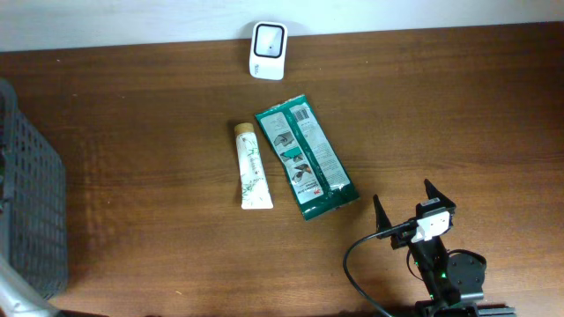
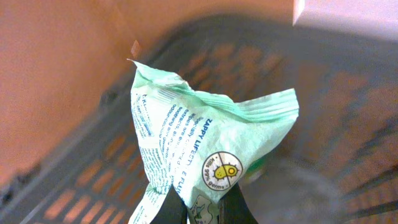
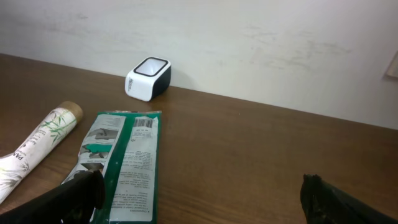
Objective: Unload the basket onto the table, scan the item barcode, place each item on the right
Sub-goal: 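Reach the left gripper into the basket and grasp the mint-green pouch, then place the mint-green pouch beside the white tube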
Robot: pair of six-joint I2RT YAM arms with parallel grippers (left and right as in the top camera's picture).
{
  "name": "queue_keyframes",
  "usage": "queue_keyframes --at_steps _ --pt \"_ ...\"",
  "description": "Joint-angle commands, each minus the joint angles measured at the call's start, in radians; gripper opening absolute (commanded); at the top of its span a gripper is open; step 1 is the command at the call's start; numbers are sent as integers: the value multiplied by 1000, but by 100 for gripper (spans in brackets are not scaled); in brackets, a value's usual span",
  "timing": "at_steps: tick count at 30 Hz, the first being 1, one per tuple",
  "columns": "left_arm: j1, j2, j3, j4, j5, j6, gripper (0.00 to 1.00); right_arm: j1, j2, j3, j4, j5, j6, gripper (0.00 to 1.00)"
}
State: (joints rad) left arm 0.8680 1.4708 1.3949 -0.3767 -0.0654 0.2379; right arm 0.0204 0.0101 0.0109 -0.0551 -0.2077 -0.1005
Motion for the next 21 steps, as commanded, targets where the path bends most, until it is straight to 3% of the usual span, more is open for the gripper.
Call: queue_keyframes --at_steps 1,5,8,9,11,15,21 --pt "-145 -80 89 5 26 -81 0 7 -6 -5 -5 -9 7 98" --pt "-421 -187 117 1 21 -81 0 7 -6 -5 -5 -9 7 98" --pt "-647 -226 117 -127 18 -175 0 7 -6 -5 -5 -9 7 98" --pt "-753 -214 109 -258 18 -285 0 7 -6 -5 -5 -9 7 98" --pt "-843 -175 92 -362 18 -388 0 7 -6 -5 -5 -9 7 98" --pt "-991 -40 34 -517 18 -483 0 7 -6 -5 -5 -9 7 98" --pt "-1085 195 -98 -560 19 -750 0 7 -6 -5 -5 -9 7 98"
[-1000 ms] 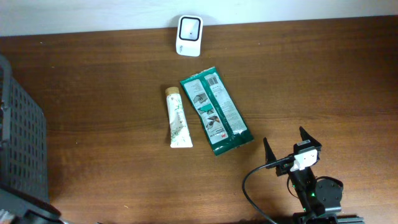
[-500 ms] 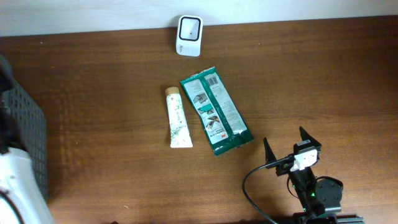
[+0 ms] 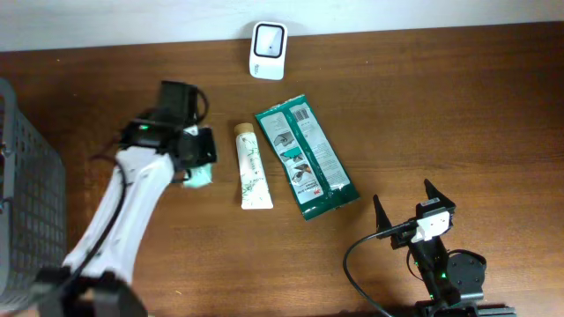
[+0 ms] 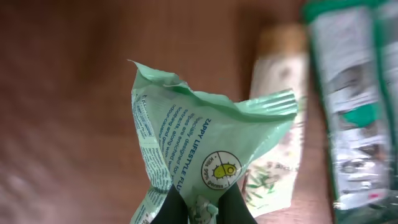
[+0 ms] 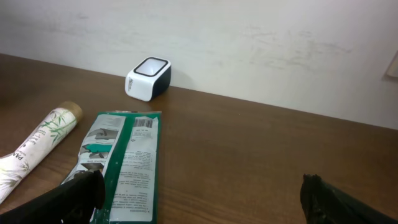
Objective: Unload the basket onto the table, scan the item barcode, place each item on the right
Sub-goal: 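Place the mint-green pouch beside the white tube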
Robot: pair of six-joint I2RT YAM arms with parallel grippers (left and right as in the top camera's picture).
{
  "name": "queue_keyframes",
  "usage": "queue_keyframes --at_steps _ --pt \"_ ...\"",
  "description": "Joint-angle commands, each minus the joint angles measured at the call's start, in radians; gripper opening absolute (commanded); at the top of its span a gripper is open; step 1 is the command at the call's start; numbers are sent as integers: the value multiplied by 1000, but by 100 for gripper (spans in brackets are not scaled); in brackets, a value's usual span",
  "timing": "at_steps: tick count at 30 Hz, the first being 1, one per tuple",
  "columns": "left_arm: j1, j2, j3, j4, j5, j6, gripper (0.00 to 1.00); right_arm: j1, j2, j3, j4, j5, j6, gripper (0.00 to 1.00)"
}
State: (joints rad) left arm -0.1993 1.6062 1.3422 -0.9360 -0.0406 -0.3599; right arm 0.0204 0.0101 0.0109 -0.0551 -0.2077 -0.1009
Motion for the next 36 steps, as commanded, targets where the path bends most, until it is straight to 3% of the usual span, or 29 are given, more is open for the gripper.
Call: queue_keyframes --at_steps 1,5,8,12,16,17,19,23,27,29,31,36 --pt "-31 98 -62 0 -6 -165 0 7 -6 -5 -5 -9 8 98" --pt "-72 207 -73 34 -3 -177 0 7 -6 -5 -5 -9 7 98" --pt "-89 230 -73 44 -3 -255 0 7 -6 -5 -5 -9 8 98" --pt "-89 230 -73 52 4 -258 0 7 -6 -5 -5 -9 8 98" --pt "-89 230 -73 64 38 -257 41 7 -6 -5 -5 -9 7 98" --pt "-89 230 -73 65 38 -257 59 7 -6 -5 -5 -9 8 98" --pt "-89 230 -73 68 37 -253 70 7 -6 -5 -5 -9 7 98" --pt "-84 222 -7 72 37 -109 60 7 -6 -5 -5 -9 8 98" --pt "-34 158 209 -10 34 -18 62 7 -6 -5 -5 -9 8 98" --pt "14 122 327 -60 34 18 64 7 -6 -5 -5 -9 8 98" --pt "77 80 461 -119 33 72 55 7 -6 -5 -5 -9 7 98" --pt "314 -17 675 -174 11 78 58 7 -6 -5 -5 -9 7 98"
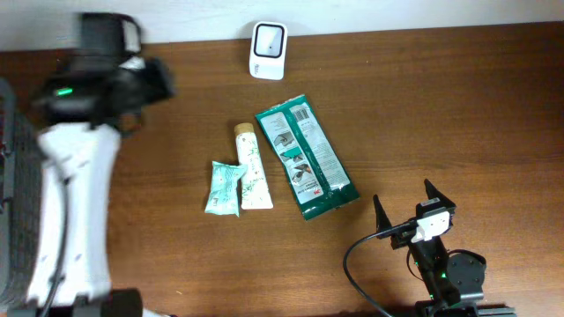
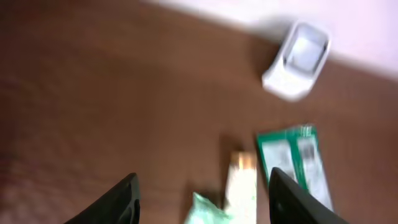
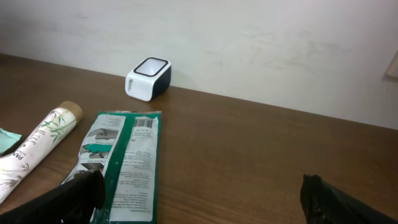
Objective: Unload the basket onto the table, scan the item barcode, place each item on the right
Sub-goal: 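Place the mint-green pouch beside the white tube, then reach the left gripper into the basket and grasp the orange tissue pack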
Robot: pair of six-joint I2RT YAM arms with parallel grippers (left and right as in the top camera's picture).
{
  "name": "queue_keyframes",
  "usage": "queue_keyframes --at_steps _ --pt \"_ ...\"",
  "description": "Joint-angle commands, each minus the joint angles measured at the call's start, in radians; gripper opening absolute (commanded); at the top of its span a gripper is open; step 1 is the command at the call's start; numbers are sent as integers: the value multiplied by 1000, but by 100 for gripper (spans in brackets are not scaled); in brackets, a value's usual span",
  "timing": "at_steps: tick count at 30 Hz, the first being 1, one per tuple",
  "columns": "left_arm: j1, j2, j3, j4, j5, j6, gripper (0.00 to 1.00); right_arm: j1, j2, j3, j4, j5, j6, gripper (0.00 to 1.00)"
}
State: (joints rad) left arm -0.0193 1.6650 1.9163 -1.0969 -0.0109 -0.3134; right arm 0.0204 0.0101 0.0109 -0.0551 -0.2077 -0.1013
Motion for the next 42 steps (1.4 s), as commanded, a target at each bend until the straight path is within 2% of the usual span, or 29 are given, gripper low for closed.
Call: queue_keyframes --at_steps 1,3,5,10,13,16,18,26,34,42 --pt "185 -99 119 -13 -19 32 62 7 -6 -5 -5 -9 8 98" --pt "341 -161 132 -7 -19 31 80 7 -6 -5 -5 -9 8 98" --pt "466 -174 132 -7 -35 31 87 7 -6 -5 -5 -9 8 99" --pt "767 -84 126 -54 -37 -34 90 7 -6 -5 -5 -9 8 98" --pt "851 5 121 -110 -37 -34 88 7 -6 -5 -5 -9 8 98" --pt "898 83 74 -125 -38 -34 72 7 -6 -5 -5 -9 8 99" --pt "925 117 16 -120 -38 -34 67 7 -6 -5 -5 -9 8 98" --pt "985 146 -317 129 -130 -33 73 7 -6 -5 -5 -9 8 98" --pt "985 233 -328 228 -175 -29 74 7 -6 -5 -5 -9 8 98" --pt "984 364 -328 332 -196 -29 70 7 -6 -5 -5 -9 8 98"
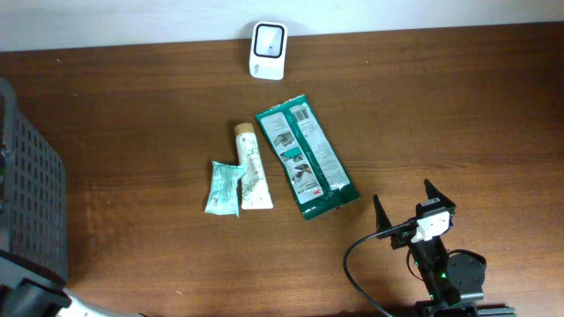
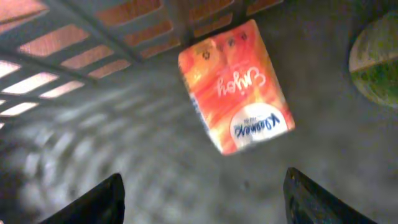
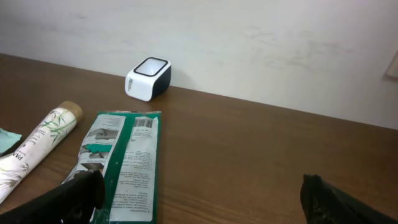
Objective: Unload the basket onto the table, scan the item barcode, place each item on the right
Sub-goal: 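Reach the left gripper into the basket and grasp the orange tissue pack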
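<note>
The white barcode scanner [image 1: 268,40] stands at the table's back edge. Three items lie in front of it: a dark green packet [image 1: 306,156], a white tube [image 1: 251,167] and a mint-green pouch [image 1: 222,187]. My left gripper [image 2: 202,199] is open inside the grey basket, above an orange packet [image 2: 236,87] lying on the basket floor. It holds nothing. My right gripper [image 3: 199,199] is open and empty low over the table, right of the green packet [image 3: 121,165], with the scanner [image 3: 148,79] ahead.
The grey mesh basket [image 1: 31,211] stands at the table's left edge. Something round and green [image 2: 376,62] lies at the right of the basket floor. A bit of the left arm [image 1: 35,299] shows at the lower left corner. A black cable [image 1: 357,264] loops beside the right arm.
My left arm was over the table's back left with its gripper open. Now it is almost out of the overhead view, with the open gripper inside the basket above an orange packet. The right arm is unmoved.
My left gripper first held the mint pouch over the basket. Then it held the pouch above the table, left of the tube. Later the pouch lay beside the tube and the gripper was open. Now the gripper is in the basket again.
</note>
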Robot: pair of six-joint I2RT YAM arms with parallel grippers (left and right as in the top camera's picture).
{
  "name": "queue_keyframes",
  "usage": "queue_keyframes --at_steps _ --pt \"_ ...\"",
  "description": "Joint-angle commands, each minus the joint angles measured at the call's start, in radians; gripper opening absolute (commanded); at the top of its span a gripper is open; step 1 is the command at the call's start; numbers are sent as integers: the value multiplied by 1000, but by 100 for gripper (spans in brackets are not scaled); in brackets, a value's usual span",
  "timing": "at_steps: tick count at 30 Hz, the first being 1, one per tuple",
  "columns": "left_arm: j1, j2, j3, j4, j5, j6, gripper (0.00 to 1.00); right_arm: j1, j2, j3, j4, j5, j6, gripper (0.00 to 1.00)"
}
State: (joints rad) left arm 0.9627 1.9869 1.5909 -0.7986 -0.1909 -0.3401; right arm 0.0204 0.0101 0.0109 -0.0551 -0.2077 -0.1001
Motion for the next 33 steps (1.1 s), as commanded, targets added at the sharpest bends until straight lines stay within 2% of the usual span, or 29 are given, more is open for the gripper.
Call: queue_keyframes --at_steps 1,9,16,18,19,20,21,23,24,29,33 --pt "2 55 -3 45 -16 -2 70 7 -6 -5 -5 -9 6 98" --pt "2 161 -3 168 -15 -2 70 7 -6 -5 -5 -9 6 98" --pt "2 220 -3 192 -15 -2 73 7 -6 -5 -5 -9 7 98" --pt "2 222 -5 176 -15 -2 63 7 -6 -5 -5 -9 6 98" --pt "2 222 -5 166 -16 -2 43 7 -6 -5 -5 -9 6 99" --pt "2 222 -5 158 -16 -2 31 7 -6 -5 -5 -9 7 98" --pt "2 222 -5 149 -15 -2 20 7 -6 -5 -5 -9 6 98" --pt "2 219 -4 122 -14 -2 4 7 -6 -5 -5 -9 6 98" --pt "2 215 -3 104 -15 -2 0 7 -6 -5 -5 -8 7 98" --pt "2 148 51 -18 2 -3 0 7 -6 -5 -5 -9 7 98" --pt "2 5 80 -48 181 -3 0 7 -6 -5 -5 -9 7 98"
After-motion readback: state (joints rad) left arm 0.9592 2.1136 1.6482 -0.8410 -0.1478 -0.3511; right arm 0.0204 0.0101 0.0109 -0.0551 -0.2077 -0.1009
